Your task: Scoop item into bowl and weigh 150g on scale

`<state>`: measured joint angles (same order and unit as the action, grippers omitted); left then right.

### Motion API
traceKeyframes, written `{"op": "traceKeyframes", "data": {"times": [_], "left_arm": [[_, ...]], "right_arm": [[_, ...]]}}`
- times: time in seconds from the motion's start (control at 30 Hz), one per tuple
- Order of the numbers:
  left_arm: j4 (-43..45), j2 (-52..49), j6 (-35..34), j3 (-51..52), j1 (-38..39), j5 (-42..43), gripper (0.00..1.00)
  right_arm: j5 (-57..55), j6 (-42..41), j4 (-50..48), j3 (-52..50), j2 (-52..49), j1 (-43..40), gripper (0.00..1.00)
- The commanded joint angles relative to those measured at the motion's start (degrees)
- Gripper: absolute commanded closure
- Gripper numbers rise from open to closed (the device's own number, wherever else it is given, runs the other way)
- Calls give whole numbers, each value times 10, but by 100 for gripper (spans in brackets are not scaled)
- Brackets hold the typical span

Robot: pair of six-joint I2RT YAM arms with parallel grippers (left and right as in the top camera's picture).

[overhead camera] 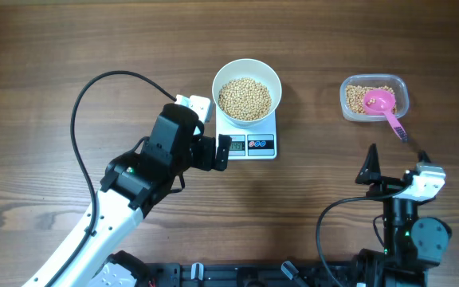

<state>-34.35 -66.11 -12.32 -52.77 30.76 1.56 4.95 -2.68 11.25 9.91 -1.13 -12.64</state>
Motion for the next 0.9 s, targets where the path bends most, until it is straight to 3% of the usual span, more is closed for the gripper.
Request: {"op": "traceKeyframes", "data": {"times": [0.0, 0.2, 0.87], "left_arm": [[2, -3, 1, -9, 3, 5, 0], [2, -3, 1, -9, 3, 5, 0], [2, -3, 1, -9, 3, 5, 0]], "right_arm": [[11, 9, -49, -44, 9, 3, 0], [13, 10, -128, -94, 9, 3, 1], [26, -21, -116, -96, 9, 7, 0]]}}
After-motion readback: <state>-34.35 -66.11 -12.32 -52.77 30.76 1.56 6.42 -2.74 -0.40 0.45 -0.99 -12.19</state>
